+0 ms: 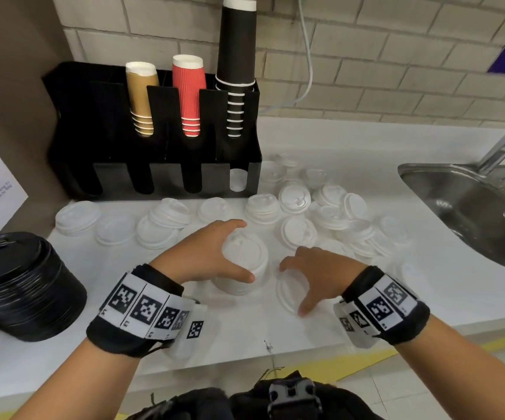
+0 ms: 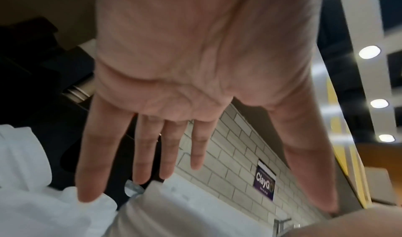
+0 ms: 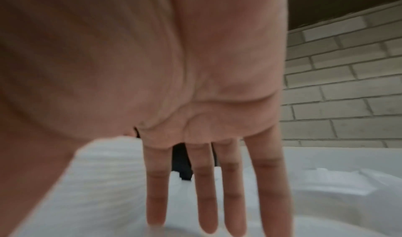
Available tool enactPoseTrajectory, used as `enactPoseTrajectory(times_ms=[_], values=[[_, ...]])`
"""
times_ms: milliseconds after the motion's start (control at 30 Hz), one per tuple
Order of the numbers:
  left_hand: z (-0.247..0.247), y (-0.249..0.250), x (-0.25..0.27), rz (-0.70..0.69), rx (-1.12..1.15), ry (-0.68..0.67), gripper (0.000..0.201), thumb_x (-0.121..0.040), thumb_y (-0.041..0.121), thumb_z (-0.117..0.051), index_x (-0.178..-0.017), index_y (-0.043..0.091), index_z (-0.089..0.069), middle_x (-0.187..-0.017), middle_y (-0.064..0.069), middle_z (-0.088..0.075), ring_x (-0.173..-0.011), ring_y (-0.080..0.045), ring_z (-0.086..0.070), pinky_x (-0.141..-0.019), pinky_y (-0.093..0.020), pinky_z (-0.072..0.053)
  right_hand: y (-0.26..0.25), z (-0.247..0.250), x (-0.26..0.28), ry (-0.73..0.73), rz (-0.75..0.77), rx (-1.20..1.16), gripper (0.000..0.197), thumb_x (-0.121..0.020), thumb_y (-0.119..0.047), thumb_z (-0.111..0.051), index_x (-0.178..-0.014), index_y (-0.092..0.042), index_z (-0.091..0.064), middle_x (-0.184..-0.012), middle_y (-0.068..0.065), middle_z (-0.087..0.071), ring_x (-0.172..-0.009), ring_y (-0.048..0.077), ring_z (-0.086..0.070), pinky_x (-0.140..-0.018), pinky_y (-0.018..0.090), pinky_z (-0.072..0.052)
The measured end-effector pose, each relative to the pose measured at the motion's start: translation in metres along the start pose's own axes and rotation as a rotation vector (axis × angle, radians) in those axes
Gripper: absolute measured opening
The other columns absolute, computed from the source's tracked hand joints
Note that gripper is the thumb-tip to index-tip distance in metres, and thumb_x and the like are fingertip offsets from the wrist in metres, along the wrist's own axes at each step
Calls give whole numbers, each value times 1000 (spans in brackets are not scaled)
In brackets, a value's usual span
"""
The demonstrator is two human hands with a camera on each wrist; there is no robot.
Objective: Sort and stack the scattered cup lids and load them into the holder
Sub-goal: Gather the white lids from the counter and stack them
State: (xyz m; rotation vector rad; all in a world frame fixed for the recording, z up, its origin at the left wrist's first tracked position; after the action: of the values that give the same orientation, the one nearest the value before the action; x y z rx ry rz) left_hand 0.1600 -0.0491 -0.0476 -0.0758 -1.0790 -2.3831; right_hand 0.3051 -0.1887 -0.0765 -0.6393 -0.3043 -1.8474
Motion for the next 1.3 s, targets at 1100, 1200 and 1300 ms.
enactPoseTrajectory(times_ms=[1100, 1200, 1300], values=[[-8, -19, -19, 74, 56, 87, 76, -57, 8, -90, -125, 15, -58, -111, 2, -62, -92, -18, -60, -86, -34, -53, -55, 62, -25, 328, 266, -228, 68, -69, -30, -79, -132, -33, -54, -110, 5, -50, -104, 19, -49, -92, 35, -47], [-8, -19, -20, 78, 50, 91, 74, -56, 10, -91, -123, 14, -58, -111, 2, -62, -90, -17, -60, -84, -33, -52, -55, 61, -28, 317, 258, -207, 69, -68, -32, -79, -133, -34, -54, -110, 3, -49, -102, 18, -49, -91, 32, -47], [-10, -21, -19, 78, 72, 76, 77, -56, 15, -92, -123, 18, -57, -109, 7, -61, -86, -11, -59, -77, -25, -49, -56, 55, -31, 330, 259, -198, 71, -68, -33, -80, -133, -34, -53, -112, 3, -50, -105, 19, -49, -91, 31, -46]])
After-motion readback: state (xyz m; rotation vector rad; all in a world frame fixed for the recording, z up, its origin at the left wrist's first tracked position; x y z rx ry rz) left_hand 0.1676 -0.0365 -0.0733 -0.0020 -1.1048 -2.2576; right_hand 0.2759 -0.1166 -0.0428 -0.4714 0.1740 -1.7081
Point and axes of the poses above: each hand's wrist, its own x-axis away from the middle knuckle, its own z-axis out of the back of the hand, y = z × x, the point moved 5 cm from there along -x, towards the middle knuckle
